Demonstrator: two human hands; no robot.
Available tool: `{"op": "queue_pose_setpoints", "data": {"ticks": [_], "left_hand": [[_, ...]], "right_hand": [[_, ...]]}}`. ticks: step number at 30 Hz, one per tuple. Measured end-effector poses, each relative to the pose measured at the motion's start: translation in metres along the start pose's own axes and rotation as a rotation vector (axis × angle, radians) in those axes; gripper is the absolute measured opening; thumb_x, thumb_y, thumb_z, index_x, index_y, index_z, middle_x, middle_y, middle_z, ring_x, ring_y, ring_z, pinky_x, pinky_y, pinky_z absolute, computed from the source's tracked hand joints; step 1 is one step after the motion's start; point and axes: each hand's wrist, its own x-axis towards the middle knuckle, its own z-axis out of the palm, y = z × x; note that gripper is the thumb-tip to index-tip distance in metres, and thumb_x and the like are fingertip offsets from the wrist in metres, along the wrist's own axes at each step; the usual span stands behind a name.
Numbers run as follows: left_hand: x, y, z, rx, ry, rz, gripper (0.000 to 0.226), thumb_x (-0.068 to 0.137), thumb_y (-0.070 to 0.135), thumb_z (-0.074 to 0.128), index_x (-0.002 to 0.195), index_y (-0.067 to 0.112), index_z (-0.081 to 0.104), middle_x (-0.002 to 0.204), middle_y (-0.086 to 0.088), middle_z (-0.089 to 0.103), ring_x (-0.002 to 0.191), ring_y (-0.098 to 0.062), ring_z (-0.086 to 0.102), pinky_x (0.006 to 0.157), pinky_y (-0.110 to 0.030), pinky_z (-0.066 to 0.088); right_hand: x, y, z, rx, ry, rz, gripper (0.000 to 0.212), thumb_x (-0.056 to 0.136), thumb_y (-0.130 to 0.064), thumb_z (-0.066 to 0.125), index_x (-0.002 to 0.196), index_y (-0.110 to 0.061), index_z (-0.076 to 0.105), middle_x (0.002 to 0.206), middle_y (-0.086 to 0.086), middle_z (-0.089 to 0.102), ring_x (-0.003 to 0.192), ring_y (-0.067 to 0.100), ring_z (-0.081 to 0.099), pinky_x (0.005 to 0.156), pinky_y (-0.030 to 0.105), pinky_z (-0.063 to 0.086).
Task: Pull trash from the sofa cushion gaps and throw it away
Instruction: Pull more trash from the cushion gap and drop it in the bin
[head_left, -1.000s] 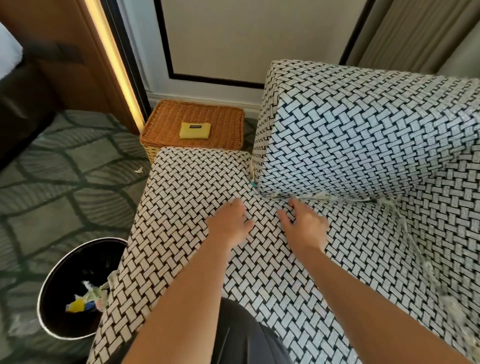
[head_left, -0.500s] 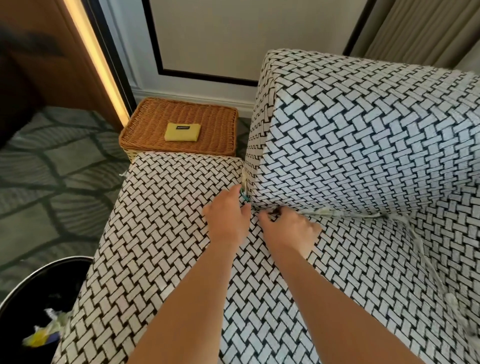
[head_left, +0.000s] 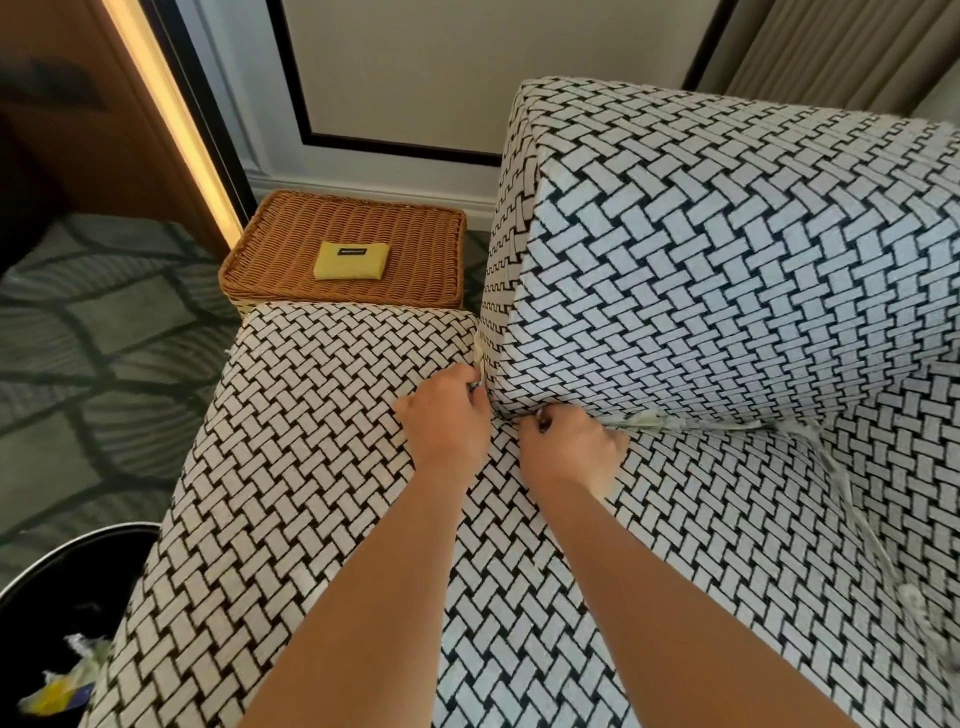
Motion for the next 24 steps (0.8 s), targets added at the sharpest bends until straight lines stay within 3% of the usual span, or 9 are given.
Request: {"op": "queue_pose_setpoints", "data": {"ticks": [6, 13, 15, 18, 22, 24], "left_hand": [[0.0, -0.003, -0.001, -0.04, 0.0, 0.015, 0.01, 0.092, 0.017, 0.049, 0.089, 0.02, 0.058, 0.074, 0.007, 0.053, 0.076, -0.017, 0.055, 0.083, -0.03, 0.026], [0.0, -0.011, -0.006, -0.17, -0.021, 0.055, 0.013, 0.091, 0.014, 0.052, 0.082, 0.023, 0.054, 0.062, 0.014, 0.048, 0.057, -0.004, 0.044, 0.086, -0.042, 0.045], [0.0, -0.01, -0.003, -0.187, 0.004, 0.047, 0.006, 0.09, 0.017, 0.054, 0.088, 0.019, 0.059, 0.063, 0.012, 0.052, 0.06, -0.01, 0.049, 0.086, -0.042, 0.045], [0.0, -0.009, -0.002, -0.153, -0.015, 0.042, 0.014, 0.09, 0.024, 0.055, 0.1, 0.021, 0.063, 0.074, 0.009, 0.057, 0.07, -0.014, 0.054, 0.09, -0.035, 0.038], [0.001, -0.008, -0.007, -0.13, -0.057, 0.036, 0.02, 0.09, 0.026, 0.054, 0.108, 0.024, 0.063, 0.083, 0.008, 0.055, 0.083, -0.014, 0.054, 0.085, -0.031, 0.027], [0.002, -0.007, -0.007, -0.102, -0.079, 0.029, 0.024, 0.09, 0.026, 0.053, 0.112, 0.024, 0.062, 0.089, 0.005, 0.059, 0.089, -0.016, 0.056, 0.088, -0.033, 0.029]], "right_hand": [[-0.002, 0.003, 0.001, 0.08, 0.049, -0.037, 0.029, 0.088, -0.039, 0.046, 0.066, -0.022, 0.055, 0.059, -0.005, 0.056, 0.056, 0.013, 0.05, 0.083, 0.031, 0.031], [-0.009, -0.004, -0.004, -0.096, -0.045, 0.024, 0.036, 0.094, -0.044, 0.036, 0.085, -0.017, 0.059, 0.066, -0.005, 0.053, 0.067, 0.013, 0.051, 0.085, 0.034, 0.03], [-0.008, -0.008, -0.007, -0.156, -0.106, 0.038, 0.037, 0.095, -0.043, 0.034, 0.09, -0.016, 0.059, 0.078, -0.003, 0.057, 0.077, 0.015, 0.051, 0.085, 0.036, 0.03], [-0.003, -0.013, -0.012, -0.238, -0.237, 0.072, 0.036, 0.096, -0.043, 0.033, 0.096, -0.013, 0.054, 0.086, 0.0, 0.054, 0.082, 0.017, 0.046, 0.091, 0.038, 0.03], [0.009, -0.02, -0.023, -0.179, -0.372, 0.126, 0.035, 0.093, -0.047, 0.038, 0.094, -0.014, 0.049, 0.095, 0.002, 0.055, 0.097, 0.022, 0.05, 0.1, 0.042, 0.027], [0.013, -0.017, -0.024, -0.125, -0.379, 0.131, 0.036, 0.09, -0.049, 0.041, 0.095, -0.015, 0.047, 0.098, 0.003, 0.056, 0.097, 0.023, 0.05, 0.092, 0.039, 0.03]]}}
